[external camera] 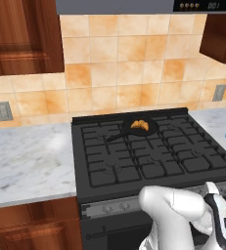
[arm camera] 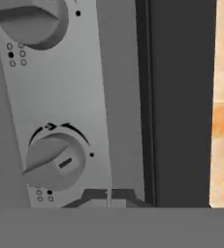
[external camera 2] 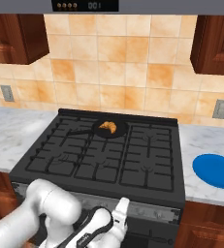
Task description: Pick the croissant and place it on the pan. Then turn on the stove to warm the croissant.
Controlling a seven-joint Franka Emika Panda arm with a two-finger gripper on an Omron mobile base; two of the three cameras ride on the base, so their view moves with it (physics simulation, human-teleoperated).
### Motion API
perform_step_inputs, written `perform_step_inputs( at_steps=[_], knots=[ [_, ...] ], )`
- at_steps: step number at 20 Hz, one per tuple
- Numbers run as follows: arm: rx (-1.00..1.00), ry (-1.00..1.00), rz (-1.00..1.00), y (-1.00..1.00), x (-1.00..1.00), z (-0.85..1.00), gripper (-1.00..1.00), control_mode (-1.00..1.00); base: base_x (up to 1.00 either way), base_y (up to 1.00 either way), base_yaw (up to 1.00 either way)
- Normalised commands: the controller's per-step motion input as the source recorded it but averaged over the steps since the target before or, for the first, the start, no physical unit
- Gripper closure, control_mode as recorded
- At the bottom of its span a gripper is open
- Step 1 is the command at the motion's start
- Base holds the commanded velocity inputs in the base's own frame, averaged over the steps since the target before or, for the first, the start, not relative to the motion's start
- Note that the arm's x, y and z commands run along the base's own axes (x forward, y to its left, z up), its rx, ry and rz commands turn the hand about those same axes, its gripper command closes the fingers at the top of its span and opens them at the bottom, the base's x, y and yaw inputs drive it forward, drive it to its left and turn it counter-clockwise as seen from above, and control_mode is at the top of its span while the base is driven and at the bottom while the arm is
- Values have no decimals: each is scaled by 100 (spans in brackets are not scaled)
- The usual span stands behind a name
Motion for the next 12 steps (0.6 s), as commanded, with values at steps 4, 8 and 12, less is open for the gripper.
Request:
perform_step_inputs(
  at_steps=[4, 8, 12],
  knots=[
    [-30, 2, 66, 100, -32, 42, 100, -100, 0, 0, 0],
    [-28, 4, 65, 100, -36, 21, 100, -100, 0, 0, 0],
    [-31, 10, 56, 89, -2, 1, 100, -100, 0, 0, 0]
  ],
)
